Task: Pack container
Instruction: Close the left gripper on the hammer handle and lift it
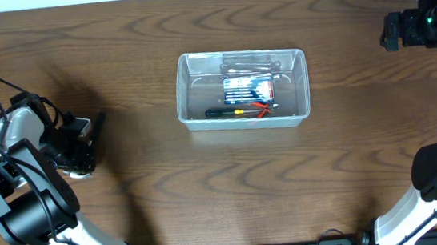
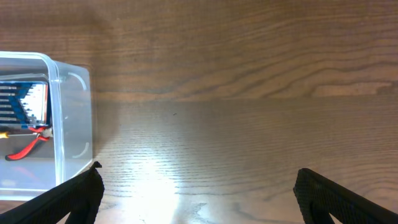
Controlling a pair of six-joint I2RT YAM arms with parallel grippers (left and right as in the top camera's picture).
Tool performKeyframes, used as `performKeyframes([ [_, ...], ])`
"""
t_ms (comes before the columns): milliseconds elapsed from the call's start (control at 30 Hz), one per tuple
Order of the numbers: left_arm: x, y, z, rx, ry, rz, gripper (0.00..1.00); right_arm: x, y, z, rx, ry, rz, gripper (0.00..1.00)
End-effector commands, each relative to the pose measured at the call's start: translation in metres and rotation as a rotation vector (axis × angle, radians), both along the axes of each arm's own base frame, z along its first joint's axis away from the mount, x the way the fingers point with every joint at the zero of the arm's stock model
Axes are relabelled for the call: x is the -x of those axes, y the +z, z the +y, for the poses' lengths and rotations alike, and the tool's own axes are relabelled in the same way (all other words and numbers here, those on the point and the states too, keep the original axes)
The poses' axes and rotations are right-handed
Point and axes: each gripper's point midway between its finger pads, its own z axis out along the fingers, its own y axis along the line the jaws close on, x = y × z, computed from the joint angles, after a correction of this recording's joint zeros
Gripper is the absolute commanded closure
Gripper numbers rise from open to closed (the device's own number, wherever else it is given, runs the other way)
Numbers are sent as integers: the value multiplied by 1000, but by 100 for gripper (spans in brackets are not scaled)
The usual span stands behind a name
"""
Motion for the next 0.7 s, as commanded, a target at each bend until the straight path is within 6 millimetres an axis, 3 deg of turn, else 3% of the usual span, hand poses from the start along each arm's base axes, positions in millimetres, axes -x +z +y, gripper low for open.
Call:
performKeyframes([
  [0, 5, -8, -2, 15, -2, 30, 32, 1, -2, -3, -6, -24, 10, 1],
  [133, 5, -8, -2, 15, -2, 30, 41, 1, -2, -2, -8, -31, 11, 1],
  [333, 5, -8, -2, 15, -2, 30, 47, 3, -3, -2, -10, -30, 16, 1],
  [667, 5, -8, -2, 12, -2, 26, 49, 3, -3, -2, -10, -31, 17, 1],
])
